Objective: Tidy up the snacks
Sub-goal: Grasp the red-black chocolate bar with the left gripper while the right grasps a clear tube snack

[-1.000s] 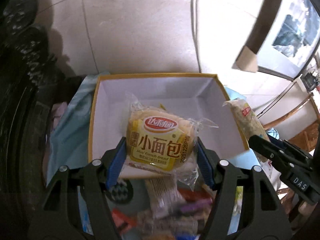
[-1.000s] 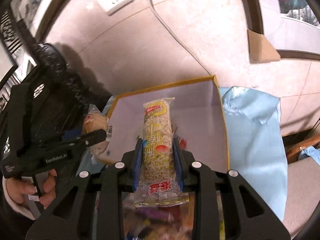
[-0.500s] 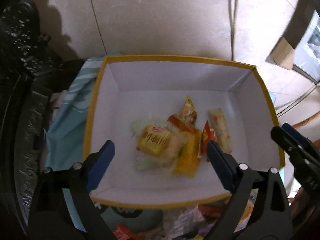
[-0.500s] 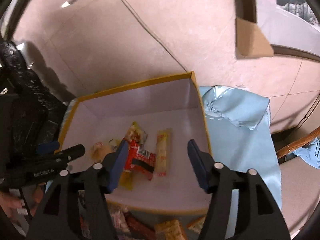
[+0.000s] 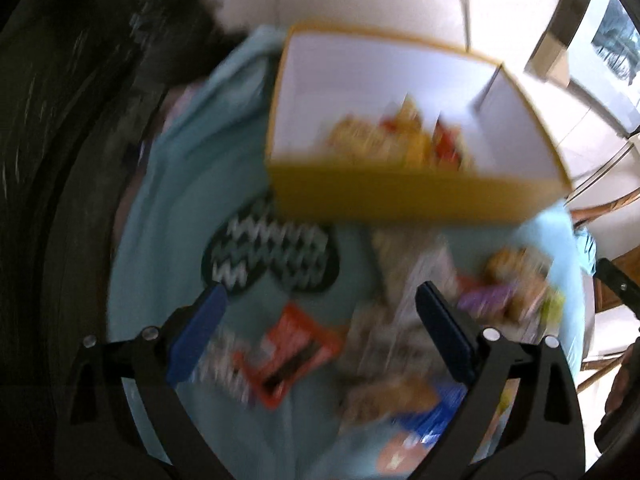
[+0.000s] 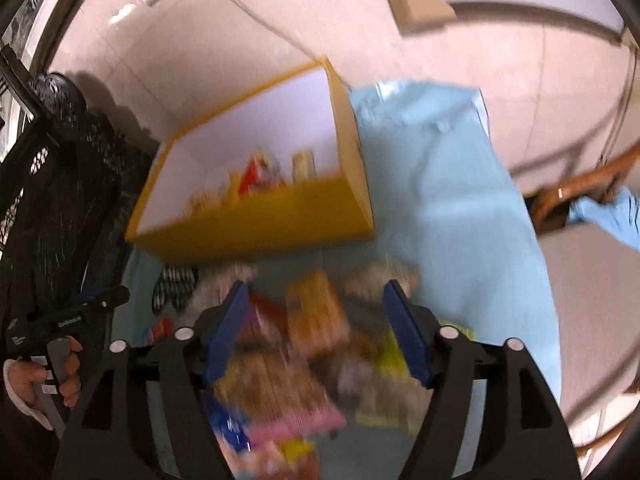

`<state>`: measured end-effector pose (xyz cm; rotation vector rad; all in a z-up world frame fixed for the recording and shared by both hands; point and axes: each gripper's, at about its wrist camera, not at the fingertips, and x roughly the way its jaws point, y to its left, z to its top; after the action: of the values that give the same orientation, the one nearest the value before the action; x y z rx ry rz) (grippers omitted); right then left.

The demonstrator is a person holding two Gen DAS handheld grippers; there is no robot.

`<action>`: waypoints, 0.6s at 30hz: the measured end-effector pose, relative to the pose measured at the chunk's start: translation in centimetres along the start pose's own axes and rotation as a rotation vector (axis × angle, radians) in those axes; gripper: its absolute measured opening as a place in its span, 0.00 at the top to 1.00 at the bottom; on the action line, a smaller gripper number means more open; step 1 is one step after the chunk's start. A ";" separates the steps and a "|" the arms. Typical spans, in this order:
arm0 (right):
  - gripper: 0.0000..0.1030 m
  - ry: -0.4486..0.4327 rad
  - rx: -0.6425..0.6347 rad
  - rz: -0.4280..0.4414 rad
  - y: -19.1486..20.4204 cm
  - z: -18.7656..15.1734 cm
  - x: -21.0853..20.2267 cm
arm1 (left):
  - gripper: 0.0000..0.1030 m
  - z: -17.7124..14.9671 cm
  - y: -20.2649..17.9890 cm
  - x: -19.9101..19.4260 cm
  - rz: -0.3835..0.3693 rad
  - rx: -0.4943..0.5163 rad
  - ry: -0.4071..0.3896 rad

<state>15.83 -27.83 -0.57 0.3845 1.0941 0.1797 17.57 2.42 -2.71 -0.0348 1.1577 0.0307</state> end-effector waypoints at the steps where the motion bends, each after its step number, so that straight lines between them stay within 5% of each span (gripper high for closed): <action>1: 0.29 0.012 0.001 -0.001 -0.2 -0.8 -0.1 | 0.06 -1.3 0.6 0.6 0.013 -0.015 0.027; 8: 0.28 0.096 0.030 -0.004 -0.9 -6.0 -0.1 | 0.06 -5.9 2.9 3.1 0.044 -0.047 0.095; 18: 0.27 0.103 0.072 0.007 -1.7 -6.0 -0.3 | 0.10 -5.1 2.4 6.9 0.068 0.084 0.119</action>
<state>10.30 -28.16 -3.40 0.4471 1.2028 0.1683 15.50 4.62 -11.08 0.0780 1.2782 0.0405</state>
